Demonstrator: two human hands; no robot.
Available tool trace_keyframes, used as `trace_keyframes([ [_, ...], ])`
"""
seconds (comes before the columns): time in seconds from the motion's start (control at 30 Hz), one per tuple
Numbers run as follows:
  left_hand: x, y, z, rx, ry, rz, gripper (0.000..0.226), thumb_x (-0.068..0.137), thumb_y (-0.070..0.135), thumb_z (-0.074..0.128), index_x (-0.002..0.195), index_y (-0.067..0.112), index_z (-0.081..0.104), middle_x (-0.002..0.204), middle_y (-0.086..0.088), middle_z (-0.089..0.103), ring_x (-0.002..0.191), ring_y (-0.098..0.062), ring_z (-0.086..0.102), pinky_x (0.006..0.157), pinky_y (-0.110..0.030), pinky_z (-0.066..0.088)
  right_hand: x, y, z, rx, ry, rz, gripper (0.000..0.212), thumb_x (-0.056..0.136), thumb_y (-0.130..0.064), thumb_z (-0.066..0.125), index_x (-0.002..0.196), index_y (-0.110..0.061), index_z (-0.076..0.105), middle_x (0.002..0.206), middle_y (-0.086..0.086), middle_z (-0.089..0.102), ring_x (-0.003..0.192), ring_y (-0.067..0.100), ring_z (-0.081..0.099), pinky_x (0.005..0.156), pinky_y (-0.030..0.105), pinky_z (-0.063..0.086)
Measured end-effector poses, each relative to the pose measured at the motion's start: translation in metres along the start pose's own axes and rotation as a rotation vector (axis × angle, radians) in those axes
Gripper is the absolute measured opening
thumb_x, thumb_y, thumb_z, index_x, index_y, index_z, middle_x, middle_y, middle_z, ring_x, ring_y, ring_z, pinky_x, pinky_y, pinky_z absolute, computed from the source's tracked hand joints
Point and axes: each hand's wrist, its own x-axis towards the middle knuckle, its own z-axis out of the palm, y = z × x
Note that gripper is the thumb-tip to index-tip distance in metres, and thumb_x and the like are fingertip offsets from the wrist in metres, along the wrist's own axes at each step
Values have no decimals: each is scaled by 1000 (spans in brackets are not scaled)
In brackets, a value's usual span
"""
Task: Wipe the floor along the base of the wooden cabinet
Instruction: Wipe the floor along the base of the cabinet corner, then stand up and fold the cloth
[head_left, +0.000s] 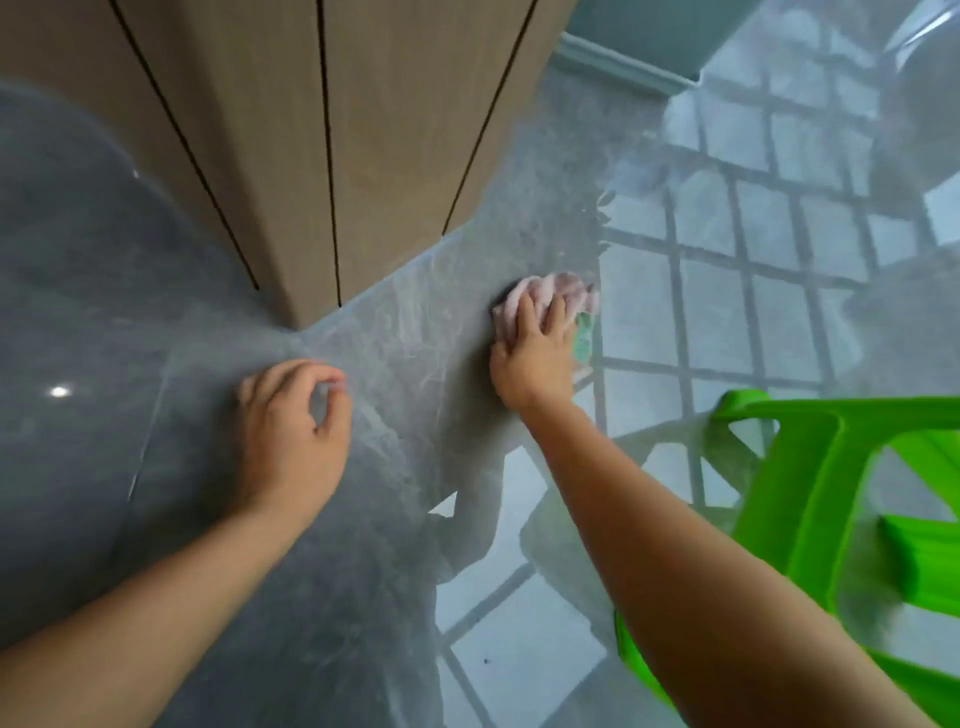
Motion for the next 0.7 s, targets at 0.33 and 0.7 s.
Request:
trace_keyframes([
  [0.33,-65,120,24,-611,-704,-855,34,93,10,55,126,8,54,87,-10,69,73,-18,67,59,-31,55,-163,14,-108,625,-212,113,29,76,8,71,102,-3,74,111,13,73,110,25,67,100,30,48],
  [0.7,-171,487,-191,-367,-1113,-715,30,86,-6,60,108,12,52,89,-18,69,64,-21,69,56,-29,60,-303,4,-537,573,-136,109,29,71,0,77,98,-9,75,110,12,70,111,28,61,94,31,47],
])
